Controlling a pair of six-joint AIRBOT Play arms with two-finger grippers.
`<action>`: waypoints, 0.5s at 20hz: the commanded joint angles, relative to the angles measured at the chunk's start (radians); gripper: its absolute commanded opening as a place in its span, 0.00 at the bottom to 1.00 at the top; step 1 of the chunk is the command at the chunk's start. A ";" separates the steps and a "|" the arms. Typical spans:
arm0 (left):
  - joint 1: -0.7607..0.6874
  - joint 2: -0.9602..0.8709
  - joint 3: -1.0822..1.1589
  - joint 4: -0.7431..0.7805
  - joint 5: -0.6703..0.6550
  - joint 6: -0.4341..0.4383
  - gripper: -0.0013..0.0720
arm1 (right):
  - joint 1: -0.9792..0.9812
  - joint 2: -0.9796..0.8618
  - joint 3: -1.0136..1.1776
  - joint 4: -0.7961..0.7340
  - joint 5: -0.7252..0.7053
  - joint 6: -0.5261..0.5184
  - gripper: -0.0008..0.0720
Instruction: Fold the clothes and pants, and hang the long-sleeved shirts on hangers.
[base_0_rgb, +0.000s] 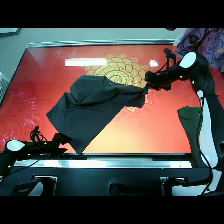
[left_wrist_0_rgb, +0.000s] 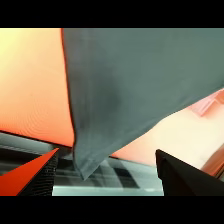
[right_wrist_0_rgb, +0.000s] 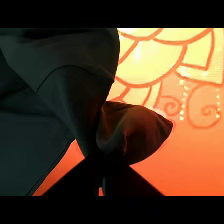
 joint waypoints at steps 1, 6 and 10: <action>-0.046 -0.059 -0.003 -0.003 0.034 0.008 0.95 | 0.001 0.001 0.000 0.000 0.008 0.000 0.06; -0.162 -0.144 -0.003 -0.051 0.130 0.011 0.95 | 0.001 0.001 0.000 0.000 0.008 0.003 0.06; -0.235 -0.224 0.018 -0.145 0.205 0.059 0.91 | 0.001 0.001 0.000 0.000 0.017 0.004 0.06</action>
